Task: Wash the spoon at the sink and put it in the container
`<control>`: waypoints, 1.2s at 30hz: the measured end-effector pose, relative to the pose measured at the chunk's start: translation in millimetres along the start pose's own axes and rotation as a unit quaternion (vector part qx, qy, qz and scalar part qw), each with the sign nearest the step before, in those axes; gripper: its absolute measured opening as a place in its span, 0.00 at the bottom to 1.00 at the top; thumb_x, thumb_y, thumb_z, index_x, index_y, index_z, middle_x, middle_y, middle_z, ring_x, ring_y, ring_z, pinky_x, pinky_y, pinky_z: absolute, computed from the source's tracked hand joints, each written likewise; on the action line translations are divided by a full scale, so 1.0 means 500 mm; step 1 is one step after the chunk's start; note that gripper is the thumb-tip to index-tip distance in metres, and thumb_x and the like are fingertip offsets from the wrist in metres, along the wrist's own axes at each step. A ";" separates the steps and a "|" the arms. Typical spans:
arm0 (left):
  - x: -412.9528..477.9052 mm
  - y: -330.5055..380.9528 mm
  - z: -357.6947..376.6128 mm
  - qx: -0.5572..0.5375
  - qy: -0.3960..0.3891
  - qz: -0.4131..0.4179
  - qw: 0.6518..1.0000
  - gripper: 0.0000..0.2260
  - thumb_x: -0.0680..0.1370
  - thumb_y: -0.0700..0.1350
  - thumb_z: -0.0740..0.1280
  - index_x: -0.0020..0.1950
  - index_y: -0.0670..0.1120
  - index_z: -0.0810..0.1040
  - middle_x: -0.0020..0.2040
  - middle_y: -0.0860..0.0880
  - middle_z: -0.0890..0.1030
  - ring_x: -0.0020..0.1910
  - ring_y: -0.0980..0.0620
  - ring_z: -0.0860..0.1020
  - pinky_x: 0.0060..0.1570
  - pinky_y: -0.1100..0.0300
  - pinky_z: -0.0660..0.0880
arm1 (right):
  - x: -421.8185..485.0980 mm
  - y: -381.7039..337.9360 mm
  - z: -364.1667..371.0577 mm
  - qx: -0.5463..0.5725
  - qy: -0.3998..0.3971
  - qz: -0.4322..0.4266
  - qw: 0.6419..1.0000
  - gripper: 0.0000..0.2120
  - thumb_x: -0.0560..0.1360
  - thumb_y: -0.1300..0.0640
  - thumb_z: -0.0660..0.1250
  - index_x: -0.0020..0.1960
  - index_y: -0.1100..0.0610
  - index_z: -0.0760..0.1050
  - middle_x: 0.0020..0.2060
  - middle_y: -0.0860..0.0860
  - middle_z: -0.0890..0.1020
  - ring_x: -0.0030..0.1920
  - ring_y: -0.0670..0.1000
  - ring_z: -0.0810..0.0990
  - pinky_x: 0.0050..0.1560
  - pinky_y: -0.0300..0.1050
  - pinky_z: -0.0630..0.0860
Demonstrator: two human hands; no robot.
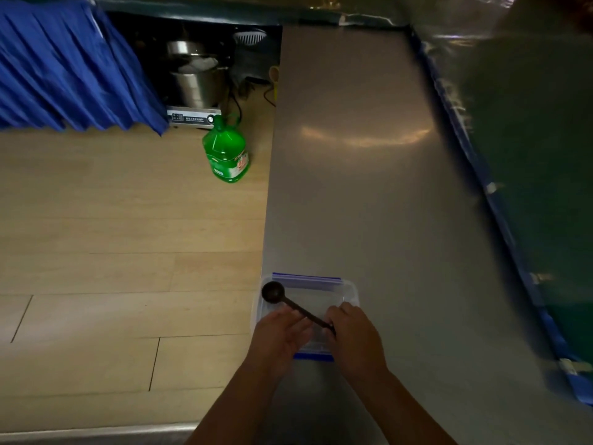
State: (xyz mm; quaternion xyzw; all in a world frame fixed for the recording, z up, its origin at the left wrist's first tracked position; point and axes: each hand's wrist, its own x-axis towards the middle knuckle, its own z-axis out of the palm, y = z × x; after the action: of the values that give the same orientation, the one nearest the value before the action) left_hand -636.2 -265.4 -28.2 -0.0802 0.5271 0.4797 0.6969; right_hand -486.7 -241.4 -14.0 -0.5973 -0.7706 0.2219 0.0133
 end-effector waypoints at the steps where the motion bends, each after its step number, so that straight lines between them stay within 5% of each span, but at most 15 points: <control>1: 0.003 0.001 0.000 0.001 0.004 -0.001 1.000 0.12 0.76 0.35 0.66 0.59 0.35 0.78 0.52 0.35 0.85 0.48 0.41 0.86 0.42 0.53 0.84 | 0.001 -0.001 0.004 0.001 -0.003 -0.001 1.000 0.04 0.77 0.52 0.62 0.47 0.51 0.75 0.47 0.47 0.78 0.46 0.47 0.75 0.43 0.37 0.70; 18: 0.007 0.010 0.007 0.027 0.026 -0.030 0.999 0.13 0.76 0.34 0.64 0.60 0.34 0.77 0.57 0.33 0.82 0.55 0.38 0.82 0.55 0.48 0.80 | 0.030 -0.002 0.027 -0.044 -0.042 0.005 0.998 0.06 0.77 0.54 0.61 0.52 0.53 0.75 0.51 0.51 0.79 0.53 0.51 0.76 0.46 0.44 0.74; 25: 0.001 0.011 0.011 0.014 0.017 -0.034 0.999 0.07 0.77 0.34 0.62 0.51 0.34 0.79 0.48 0.35 0.84 0.43 0.42 0.85 0.36 0.54 0.83 | 0.037 -0.006 0.032 -0.069 -0.053 0.013 0.996 0.07 0.77 0.56 0.61 0.53 0.54 0.74 0.52 0.52 0.78 0.53 0.53 0.77 0.44 0.47 0.75; 31: -0.018 0.018 0.019 0.006 0.004 -0.026 1.000 0.06 0.78 0.35 0.61 0.47 0.36 0.78 0.46 0.37 0.81 0.46 0.41 0.82 0.49 0.50 0.81 | 0.028 -0.011 0.021 -0.072 -0.047 0.013 0.996 0.07 0.77 0.58 0.60 0.55 0.55 0.73 0.53 0.53 0.78 0.54 0.54 0.77 0.45 0.47 0.75; 36: -0.050 0.028 0.022 0.000 -0.003 -0.004 1.000 0.08 0.80 0.36 0.61 0.56 0.35 0.76 0.53 0.35 0.79 0.53 0.37 0.81 0.45 0.48 0.79 | 0.000 -0.014 -0.004 -0.035 -0.003 0.010 0.999 0.06 0.77 0.55 0.60 0.51 0.54 0.74 0.50 0.51 0.79 0.50 0.52 0.78 0.44 0.46 0.75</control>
State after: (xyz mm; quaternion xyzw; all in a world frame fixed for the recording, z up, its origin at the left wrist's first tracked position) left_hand -639.1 -265.9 2.1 -0.0807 0.5248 0.4767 0.7006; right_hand -492.4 -242.2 -9.9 -0.6045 -0.7720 0.1963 -0.0125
